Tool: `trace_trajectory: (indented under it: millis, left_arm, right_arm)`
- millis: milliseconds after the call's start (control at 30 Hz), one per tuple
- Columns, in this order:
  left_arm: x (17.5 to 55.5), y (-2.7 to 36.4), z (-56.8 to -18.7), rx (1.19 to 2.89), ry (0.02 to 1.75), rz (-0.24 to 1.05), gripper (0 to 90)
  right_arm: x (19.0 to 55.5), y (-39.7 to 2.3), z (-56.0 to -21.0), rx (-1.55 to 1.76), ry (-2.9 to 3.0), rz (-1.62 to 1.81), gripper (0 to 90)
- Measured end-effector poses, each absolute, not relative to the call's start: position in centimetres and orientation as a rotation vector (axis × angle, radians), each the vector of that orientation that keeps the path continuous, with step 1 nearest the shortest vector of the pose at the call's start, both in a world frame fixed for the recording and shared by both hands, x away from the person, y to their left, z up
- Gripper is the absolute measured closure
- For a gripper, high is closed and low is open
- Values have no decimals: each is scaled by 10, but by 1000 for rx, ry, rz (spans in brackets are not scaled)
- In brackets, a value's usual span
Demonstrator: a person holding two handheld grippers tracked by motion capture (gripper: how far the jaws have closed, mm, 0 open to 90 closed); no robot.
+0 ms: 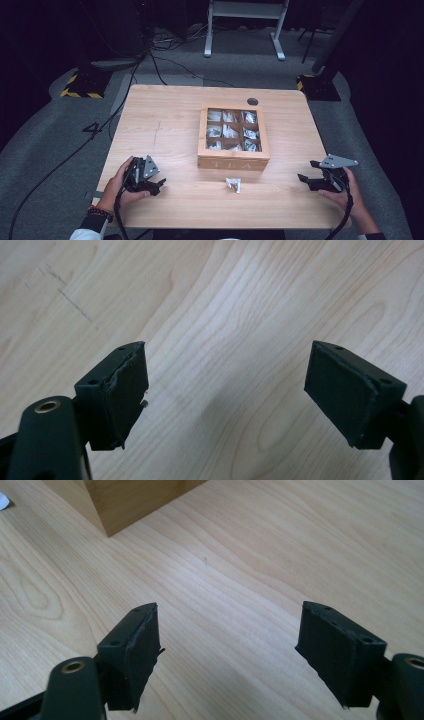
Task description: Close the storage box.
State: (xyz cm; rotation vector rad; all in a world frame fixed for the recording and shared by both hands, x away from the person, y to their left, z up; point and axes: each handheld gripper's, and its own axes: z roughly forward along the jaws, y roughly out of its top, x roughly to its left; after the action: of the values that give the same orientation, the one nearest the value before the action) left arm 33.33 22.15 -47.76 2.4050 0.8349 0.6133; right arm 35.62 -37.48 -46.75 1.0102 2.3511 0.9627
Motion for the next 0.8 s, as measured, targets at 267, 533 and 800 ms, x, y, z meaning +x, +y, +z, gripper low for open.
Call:
trace_trajectory:
  millis: [267,533,800]
  left_arm:
    - [326,237,-489,2372,885,547,181]
    - [321,259,-500,2242,977,398,181]
    - [315,267,-504,2198,1000,384,177]
  right_arm:
    - [348,-386,-482,1077,2341,972,250]
    - [339,-398,-498,1154,2323,1010,247]
    - [334,-400,-504,1171,2290,1018,216]
